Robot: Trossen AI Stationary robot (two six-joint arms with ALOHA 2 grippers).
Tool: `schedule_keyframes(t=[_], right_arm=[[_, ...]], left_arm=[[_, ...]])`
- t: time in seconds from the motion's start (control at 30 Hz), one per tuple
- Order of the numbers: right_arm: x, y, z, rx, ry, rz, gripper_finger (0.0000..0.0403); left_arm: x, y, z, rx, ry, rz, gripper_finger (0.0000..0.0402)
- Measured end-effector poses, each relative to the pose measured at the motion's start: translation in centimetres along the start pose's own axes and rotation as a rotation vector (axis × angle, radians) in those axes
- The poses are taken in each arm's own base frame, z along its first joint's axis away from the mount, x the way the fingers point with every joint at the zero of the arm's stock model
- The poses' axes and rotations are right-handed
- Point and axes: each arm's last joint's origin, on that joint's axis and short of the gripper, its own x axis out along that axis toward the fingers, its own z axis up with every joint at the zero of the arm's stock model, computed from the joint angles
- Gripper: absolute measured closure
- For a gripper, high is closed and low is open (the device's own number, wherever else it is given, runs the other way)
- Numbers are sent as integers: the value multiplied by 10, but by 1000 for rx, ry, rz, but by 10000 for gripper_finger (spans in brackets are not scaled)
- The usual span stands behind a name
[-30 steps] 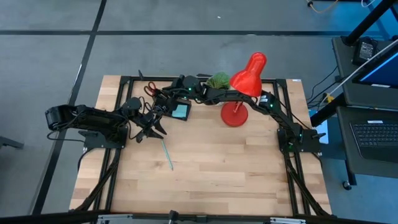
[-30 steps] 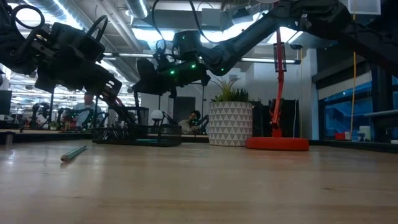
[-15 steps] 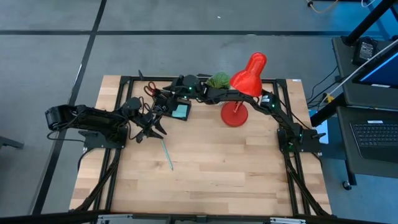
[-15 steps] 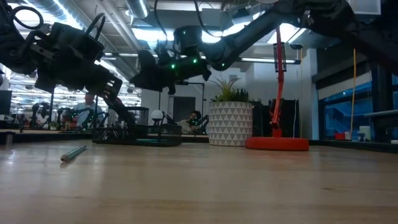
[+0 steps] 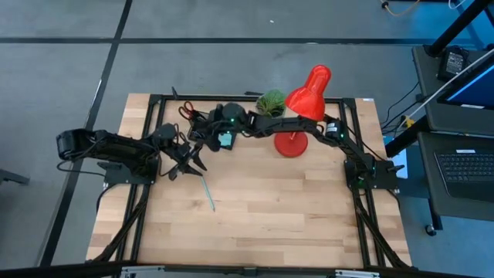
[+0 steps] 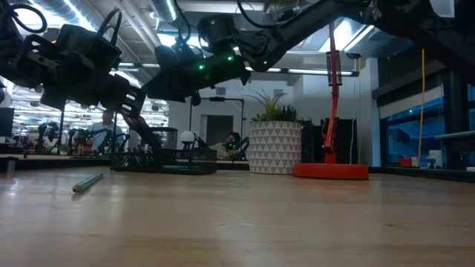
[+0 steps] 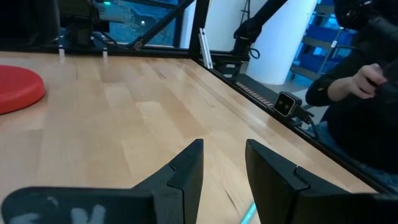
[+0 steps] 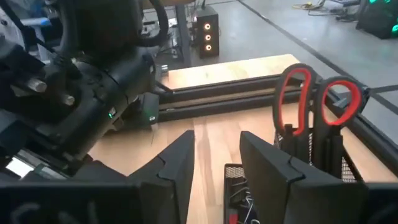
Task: Pick and place office supplies into organizer
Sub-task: Put the blue pencil into the black desk organizer
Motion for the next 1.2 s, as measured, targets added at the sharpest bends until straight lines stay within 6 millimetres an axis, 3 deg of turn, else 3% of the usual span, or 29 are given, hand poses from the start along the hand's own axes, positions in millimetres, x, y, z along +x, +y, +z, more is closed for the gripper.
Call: schedule_keyframes(t=[0.23,0.37,0.53,0.9,1.07,1.2], right_arm=[[0,17,1,-90,10,-17,271],[-11,20,15,-109,25,-24,271],[-43,29,23,-135,40,-3,271],[-139,64,-16,-122,-178,80,271],[-167,75,-32,-63,-130,117,271],[-181,85,-43,-17,-95,161,271]], left_arm=[[5,-3,0,9,9,19,288],[7,-4,0,-4,10,21,288],[7,-4,0,0,9,22,288],[7,-4,0,95,6,27,288],[7,-4,0,190,7,23,288],[7,-4,-2,166,27,22,288]])
